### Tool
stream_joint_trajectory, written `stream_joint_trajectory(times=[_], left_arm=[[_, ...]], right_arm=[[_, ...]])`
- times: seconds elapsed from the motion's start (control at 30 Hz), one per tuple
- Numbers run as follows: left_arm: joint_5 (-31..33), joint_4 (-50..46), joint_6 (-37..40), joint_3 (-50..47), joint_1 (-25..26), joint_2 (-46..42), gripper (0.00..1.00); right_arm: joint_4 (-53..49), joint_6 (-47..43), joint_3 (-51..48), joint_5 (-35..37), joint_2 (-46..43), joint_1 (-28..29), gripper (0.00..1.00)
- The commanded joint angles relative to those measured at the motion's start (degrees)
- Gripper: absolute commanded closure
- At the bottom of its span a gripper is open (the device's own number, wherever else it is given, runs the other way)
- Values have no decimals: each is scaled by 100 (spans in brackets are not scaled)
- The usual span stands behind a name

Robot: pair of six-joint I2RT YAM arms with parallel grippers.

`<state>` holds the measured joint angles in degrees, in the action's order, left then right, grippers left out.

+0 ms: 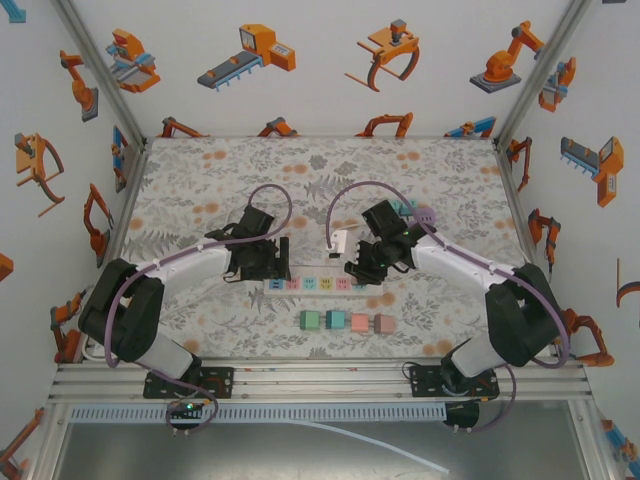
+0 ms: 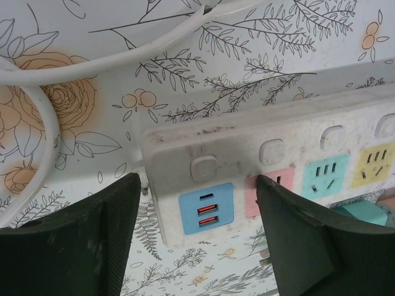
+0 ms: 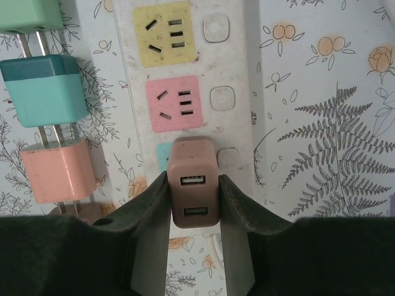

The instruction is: Pull the plug off the socket

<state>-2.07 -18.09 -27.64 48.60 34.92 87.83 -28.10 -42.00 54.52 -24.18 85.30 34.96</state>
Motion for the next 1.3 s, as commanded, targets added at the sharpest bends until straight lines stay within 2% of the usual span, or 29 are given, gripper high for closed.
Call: stream_joint_trajectory(times=[0.0, 0.33, 0.5, 0.6, 0.7, 0.93, 1.1, 1.27], left_arm=[[632, -725, 72, -267, 70, 361, 31], [822, -876, 21, -189, 77, 351, 32], [610, -838, -14, -171, 72, 168, 32], [416, -811, -15, -120, 68, -65, 32], [241, -775, -4, -41, 68, -412, 32], [233, -861, 92, 243, 68, -1075, 29], [100, -912, 431, 353, 71, -1704, 29], [-562, -788, 1101, 183, 68, -2820, 29]], right_arm=[[191, 78, 174, -263, -316, 48, 77], [156, 104, 77, -127, -736, 42, 77], [159, 166, 25, -91, -993, 47, 78], [372, 502, -6, 3, -1201, 46, 78], [1058, 1507, -172, 380, -1493, 46, 77], [2138, 4543, -462, 811, -2238, 77, 79], [2415, 6202, -723, 1330, -2817, 303, 80], [2047, 8207, -896, 2046, -3225, 361, 78]])
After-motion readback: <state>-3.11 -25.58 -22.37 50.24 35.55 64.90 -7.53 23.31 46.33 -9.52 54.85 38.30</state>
